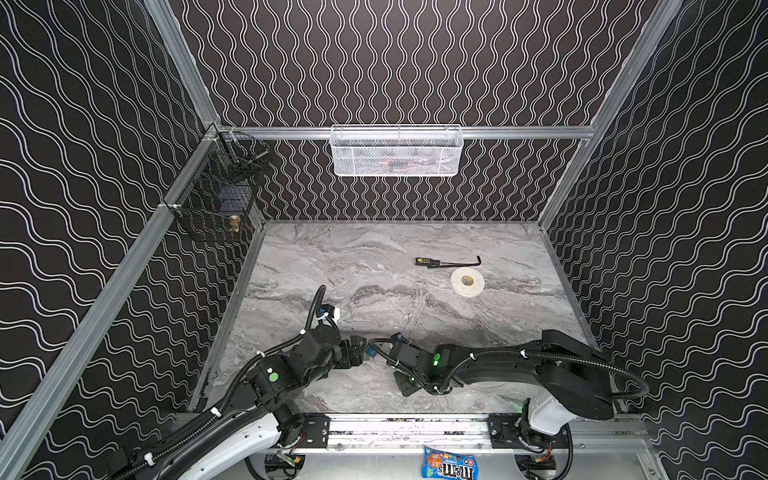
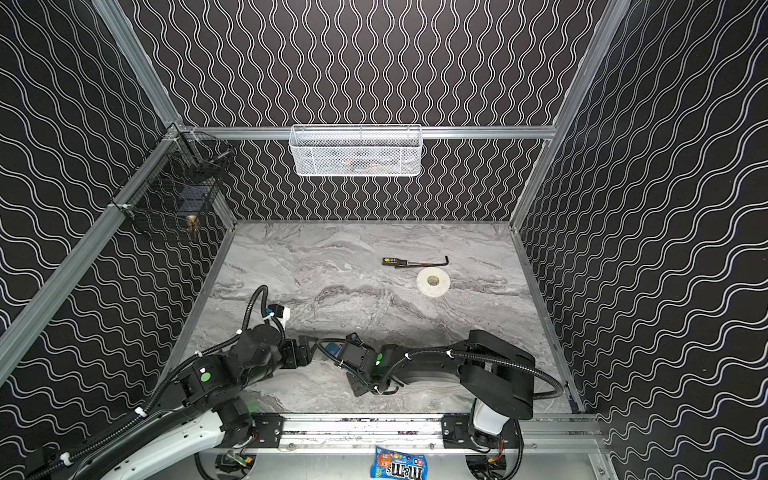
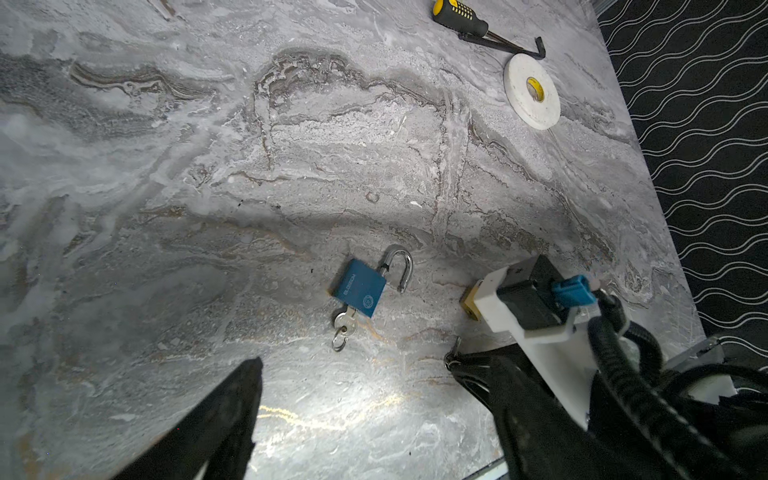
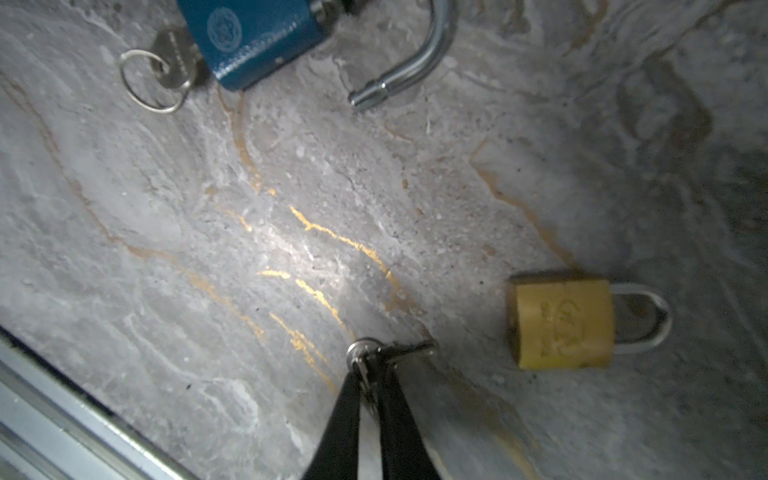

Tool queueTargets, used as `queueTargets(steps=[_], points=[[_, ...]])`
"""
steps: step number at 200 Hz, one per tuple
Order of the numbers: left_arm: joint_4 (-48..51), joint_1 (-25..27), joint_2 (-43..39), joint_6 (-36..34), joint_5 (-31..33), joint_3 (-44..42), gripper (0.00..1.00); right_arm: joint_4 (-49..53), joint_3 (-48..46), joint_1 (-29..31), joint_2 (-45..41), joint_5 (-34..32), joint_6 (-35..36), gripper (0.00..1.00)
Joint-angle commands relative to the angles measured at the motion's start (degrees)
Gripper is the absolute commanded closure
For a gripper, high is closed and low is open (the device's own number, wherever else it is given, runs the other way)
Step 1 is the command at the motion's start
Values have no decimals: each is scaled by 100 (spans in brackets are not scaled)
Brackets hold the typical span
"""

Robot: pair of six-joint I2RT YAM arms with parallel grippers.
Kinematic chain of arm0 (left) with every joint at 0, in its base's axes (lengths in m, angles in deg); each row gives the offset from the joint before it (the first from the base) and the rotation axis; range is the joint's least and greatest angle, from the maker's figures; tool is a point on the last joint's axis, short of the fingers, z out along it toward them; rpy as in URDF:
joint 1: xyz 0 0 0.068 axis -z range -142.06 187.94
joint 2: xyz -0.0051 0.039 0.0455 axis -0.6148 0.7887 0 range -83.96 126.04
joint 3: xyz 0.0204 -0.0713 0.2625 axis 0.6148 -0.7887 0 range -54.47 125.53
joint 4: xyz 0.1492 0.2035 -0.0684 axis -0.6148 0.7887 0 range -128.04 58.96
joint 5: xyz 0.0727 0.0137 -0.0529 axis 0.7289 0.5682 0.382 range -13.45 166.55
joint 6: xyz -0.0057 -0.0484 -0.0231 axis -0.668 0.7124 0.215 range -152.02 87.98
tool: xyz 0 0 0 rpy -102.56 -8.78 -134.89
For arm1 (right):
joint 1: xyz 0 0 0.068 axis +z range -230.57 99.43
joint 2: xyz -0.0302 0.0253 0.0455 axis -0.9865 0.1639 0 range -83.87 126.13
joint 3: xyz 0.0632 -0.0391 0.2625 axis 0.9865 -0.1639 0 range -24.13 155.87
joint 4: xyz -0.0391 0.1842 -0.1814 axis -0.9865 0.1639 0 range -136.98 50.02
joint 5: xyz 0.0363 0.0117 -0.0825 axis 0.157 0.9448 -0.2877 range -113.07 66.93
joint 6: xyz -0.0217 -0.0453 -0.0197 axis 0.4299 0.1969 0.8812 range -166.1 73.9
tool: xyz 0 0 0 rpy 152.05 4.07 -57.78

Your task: Unlock with the key

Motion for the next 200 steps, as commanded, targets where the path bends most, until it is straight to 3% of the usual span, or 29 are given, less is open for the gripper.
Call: queueTargets(steps=[1, 56, 123, 164, 200], points=[[-158, -6, -15, 91, 93, -6, 12, 17, 49, 18, 16, -93, 54, 88], [-209, -6, -107, 194, 81, -63, 12, 15, 76, 14, -123, -305, 215, 100], [-355, -6, -217, 338, -142, 204, 11, 156, 198, -2, -915, -493, 849, 100], [-380, -6, -84, 747, -393, 625, 13, -177, 203, -13, -1687, 33, 1585, 100], [-542, -6, 134, 1047, -719, 932, 15, -292, 193, -7, -2284, 36, 2287, 100]])
